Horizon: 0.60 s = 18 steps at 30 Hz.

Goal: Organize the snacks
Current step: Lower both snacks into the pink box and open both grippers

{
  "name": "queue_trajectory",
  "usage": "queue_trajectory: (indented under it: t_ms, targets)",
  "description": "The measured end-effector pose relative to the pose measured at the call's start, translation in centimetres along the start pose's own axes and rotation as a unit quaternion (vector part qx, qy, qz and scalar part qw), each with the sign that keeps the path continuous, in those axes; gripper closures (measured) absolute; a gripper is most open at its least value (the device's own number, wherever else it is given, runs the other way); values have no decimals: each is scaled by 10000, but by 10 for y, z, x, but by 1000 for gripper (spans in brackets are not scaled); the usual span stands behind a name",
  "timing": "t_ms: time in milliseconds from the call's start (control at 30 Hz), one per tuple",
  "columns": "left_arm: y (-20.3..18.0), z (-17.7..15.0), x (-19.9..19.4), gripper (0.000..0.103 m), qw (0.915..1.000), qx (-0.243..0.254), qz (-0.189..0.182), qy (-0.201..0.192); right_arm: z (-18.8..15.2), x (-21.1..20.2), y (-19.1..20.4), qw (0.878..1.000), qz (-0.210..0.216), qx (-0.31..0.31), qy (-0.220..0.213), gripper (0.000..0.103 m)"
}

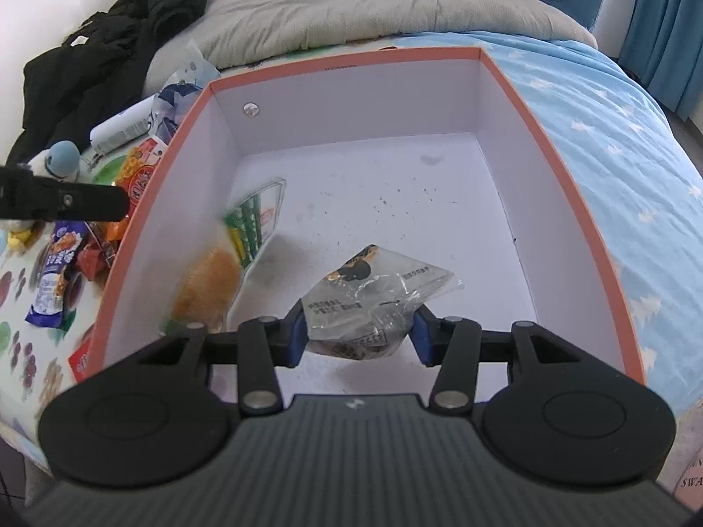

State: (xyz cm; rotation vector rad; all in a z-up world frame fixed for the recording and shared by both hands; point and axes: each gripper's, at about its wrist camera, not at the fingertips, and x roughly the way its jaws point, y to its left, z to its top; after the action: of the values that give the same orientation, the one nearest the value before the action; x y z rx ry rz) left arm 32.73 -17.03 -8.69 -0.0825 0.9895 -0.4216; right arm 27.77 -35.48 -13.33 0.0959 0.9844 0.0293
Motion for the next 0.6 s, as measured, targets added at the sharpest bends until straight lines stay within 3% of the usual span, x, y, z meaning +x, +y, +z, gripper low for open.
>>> queue_trajectory:
  t_ms: [67, 100, 133, 600]
  targets:
    - [1, -2, -6, 69, 10000, -36, 7, -55, 2, 1, -1, 10000, 5, 49, -7, 47]
    - [3, -4, -8, 55, 9999, -58, 1, -132, 1, 0, -1, 10000, 22, 85, -29, 40]
    - [4, -6, -12, 53, 9998, -61, 8, -194, 1, -1, 0, 9999, 24, 111, -64, 32]
    - [30, -63, -81, 53, 9933, -26, 122, -1150, -32, -62, 29, 9908, 371, 1, -1302, 31]
